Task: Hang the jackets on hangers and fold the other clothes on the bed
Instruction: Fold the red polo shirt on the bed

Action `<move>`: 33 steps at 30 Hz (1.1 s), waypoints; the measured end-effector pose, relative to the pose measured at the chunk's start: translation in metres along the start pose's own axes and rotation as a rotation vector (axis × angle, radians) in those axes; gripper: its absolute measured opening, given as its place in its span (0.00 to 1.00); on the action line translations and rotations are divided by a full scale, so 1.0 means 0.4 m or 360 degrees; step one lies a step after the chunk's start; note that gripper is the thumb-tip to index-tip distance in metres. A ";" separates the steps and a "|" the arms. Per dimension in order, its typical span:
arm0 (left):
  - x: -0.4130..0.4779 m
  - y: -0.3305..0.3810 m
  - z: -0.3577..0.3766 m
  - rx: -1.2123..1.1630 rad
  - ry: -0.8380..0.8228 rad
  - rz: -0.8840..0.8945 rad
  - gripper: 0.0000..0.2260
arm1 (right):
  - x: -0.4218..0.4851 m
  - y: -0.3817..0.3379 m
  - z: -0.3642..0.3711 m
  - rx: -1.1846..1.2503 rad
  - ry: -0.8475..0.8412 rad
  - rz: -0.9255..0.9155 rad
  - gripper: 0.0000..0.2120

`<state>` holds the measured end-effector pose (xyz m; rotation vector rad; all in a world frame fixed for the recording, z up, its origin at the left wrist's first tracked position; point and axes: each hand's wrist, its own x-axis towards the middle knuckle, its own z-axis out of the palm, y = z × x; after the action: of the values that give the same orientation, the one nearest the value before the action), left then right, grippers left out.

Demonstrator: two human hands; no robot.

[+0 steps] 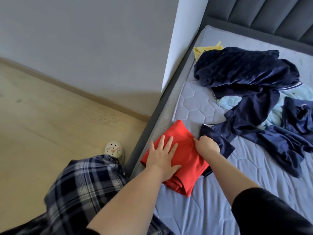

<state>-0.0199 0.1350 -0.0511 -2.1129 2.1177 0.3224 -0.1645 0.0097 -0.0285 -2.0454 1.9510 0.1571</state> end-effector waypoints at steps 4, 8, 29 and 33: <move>-0.001 -0.005 -0.010 -0.0049 -0.0123 0.0026 0.35 | 0.032 -0.086 -0.036 -0.0058 0.0207 -0.0207 0.16; -0.012 -0.009 -0.008 -0.0030 -0.0057 0.0056 0.34 | 0.063 -0.163 -0.053 0.0158 -0.0051 -0.0245 0.22; 0.023 -0.035 -0.012 -0.0964 0.0092 -0.0108 0.28 | -0.050 0.097 0.073 -0.0436 0.0041 -0.0524 0.27; 0.039 -0.081 -0.022 -0.1670 0.0443 -0.0893 0.14 | -0.079 0.010 0.043 -0.0087 0.0402 -0.0465 0.27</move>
<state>0.0127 0.1178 -0.0482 -3.3309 1.4333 1.3408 -0.1682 0.0450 -0.0363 -2.4601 1.7683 -0.1208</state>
